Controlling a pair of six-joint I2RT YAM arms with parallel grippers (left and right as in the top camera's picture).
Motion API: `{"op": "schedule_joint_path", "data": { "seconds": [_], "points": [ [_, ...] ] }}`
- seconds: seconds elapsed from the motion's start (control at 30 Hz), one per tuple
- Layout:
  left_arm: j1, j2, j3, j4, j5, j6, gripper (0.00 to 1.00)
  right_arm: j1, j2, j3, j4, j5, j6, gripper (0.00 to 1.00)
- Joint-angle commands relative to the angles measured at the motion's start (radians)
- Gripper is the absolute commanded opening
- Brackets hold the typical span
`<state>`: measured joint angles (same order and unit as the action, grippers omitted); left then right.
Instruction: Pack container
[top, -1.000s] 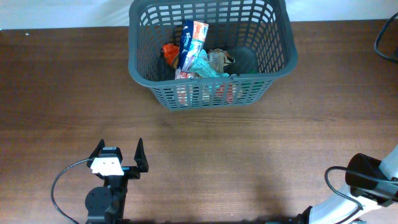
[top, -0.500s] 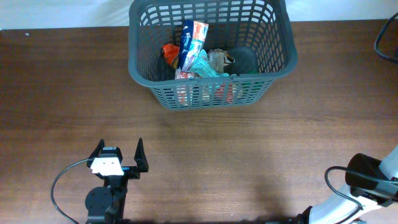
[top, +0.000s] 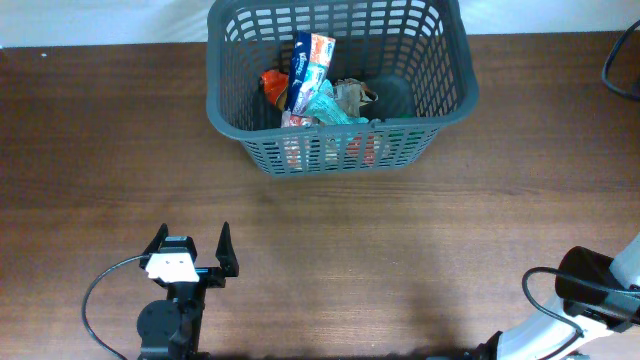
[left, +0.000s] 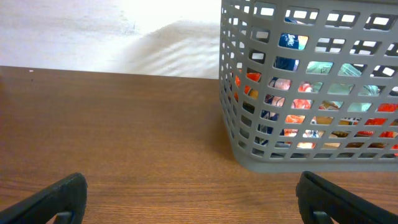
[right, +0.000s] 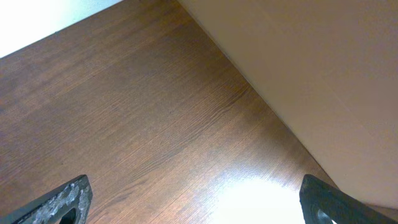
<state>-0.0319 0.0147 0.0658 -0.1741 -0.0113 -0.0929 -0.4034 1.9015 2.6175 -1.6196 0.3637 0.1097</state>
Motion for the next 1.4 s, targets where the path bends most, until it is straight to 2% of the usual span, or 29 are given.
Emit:
{"op": "schedule_joint_path", "data": {
  "seconds": [0.0, 0.4, 0.8, 0.97, 1.2, 1.37],
  "points": [
    [0.004, -0.01, -0.016, 0.003, -0.007, 0.019, 0.99, -0.003, 0.003, -0.003, 0.003, -0.006, 0.015, 0.99],
    [0.004, -0.01, -0.016, 0.003, -0.007, 0.019, 0.99, -0.003, -0.001, -0.003, 0.036, -0.003, 0.008, 0.99],
    [0.004, -0.01, -0.016, 0.002, -0.007, 0.019, 0.99, 0.028, -0.133, -0.041, 0.345, -0.17, 0.007, 0.99],
    [0.004, -0.01, -0.016, 0.002, -0.007, 0.019, 0.99, 0.093, -0.279, -0.267, 0.539, -0.171, 0.003, 0.99],
    [0.004, -0.01, -0.016, 0.003, -0.007, 0.019, 0.99, 0.212, -0.585, -0.758, 0.887, -0.174, 0.003, 0.99],
    [0.004, -0.01, -0.016, 0.003, -0.007, 0.019, 0.99, 0.313, -0.811, -1.069, 1.025, -0.174, 0.004, 0.99]
  ]
}}
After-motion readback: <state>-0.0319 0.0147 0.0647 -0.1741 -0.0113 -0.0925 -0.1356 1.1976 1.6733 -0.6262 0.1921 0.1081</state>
